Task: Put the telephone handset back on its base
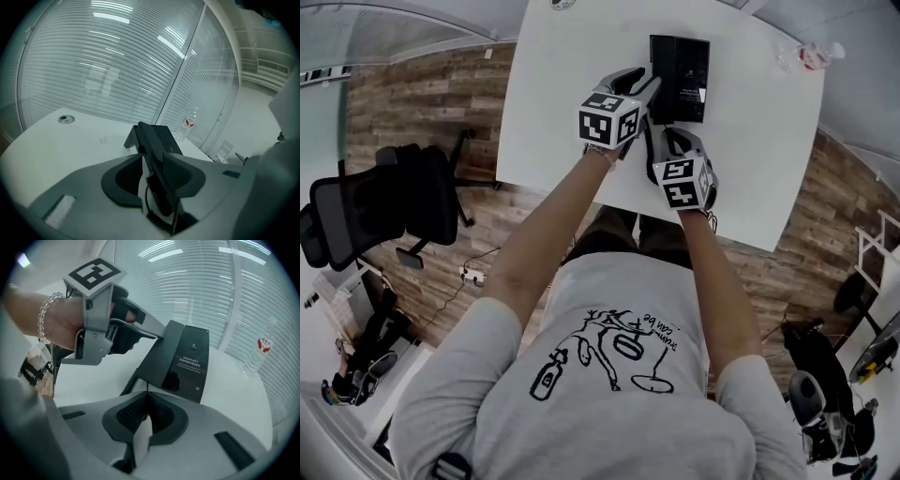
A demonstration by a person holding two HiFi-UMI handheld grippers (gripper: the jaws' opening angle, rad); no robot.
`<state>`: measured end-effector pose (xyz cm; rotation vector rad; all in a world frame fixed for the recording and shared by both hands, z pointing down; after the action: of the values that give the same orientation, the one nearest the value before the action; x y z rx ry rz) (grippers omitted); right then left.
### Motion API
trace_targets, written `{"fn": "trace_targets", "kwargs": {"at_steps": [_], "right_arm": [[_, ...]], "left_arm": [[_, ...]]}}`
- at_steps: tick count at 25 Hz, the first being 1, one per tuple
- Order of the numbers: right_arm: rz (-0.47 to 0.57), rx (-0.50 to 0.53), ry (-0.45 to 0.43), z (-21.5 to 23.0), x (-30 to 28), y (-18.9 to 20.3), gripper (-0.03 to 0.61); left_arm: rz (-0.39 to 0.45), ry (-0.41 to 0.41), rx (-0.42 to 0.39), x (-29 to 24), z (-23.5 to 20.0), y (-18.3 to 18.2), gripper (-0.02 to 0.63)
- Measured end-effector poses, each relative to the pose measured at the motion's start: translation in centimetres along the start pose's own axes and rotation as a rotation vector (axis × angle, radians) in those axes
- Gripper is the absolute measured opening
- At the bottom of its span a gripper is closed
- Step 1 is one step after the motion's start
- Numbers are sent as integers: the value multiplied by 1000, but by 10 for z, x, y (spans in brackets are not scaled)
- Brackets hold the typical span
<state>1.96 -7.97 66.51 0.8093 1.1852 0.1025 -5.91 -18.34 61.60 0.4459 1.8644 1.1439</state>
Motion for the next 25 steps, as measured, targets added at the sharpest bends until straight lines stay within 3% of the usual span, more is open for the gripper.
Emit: {"fn": "trace_targets", "kwargs": {"at_steps": [8,13,21,25], "right_arm": [[3,-40,-2,0,0,4,5],[-12,-78,-11,-1,-8,1,5],[-48,-129,-21,-1,-15,3,3],[0,-156,-54,-8,-8,-6,3]], "left_arm": [[-13,4,-40,-2,1,6,81],[-15,-2,-51,-4,-3,5,81],[-46,-12,-154,-4,-1,3,81],[-31,-4,-105,3,0,5,81]]}}
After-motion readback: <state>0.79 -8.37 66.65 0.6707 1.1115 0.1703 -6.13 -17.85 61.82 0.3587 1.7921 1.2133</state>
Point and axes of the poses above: the fingertips, and each gripper's own axes: x backward along the fingers, z to its right, y out of its underside, the point moved 3 cm from there along x, backward along the fingers, and after that the axes turned 13 degrees about -x, right-handed, at the moved point
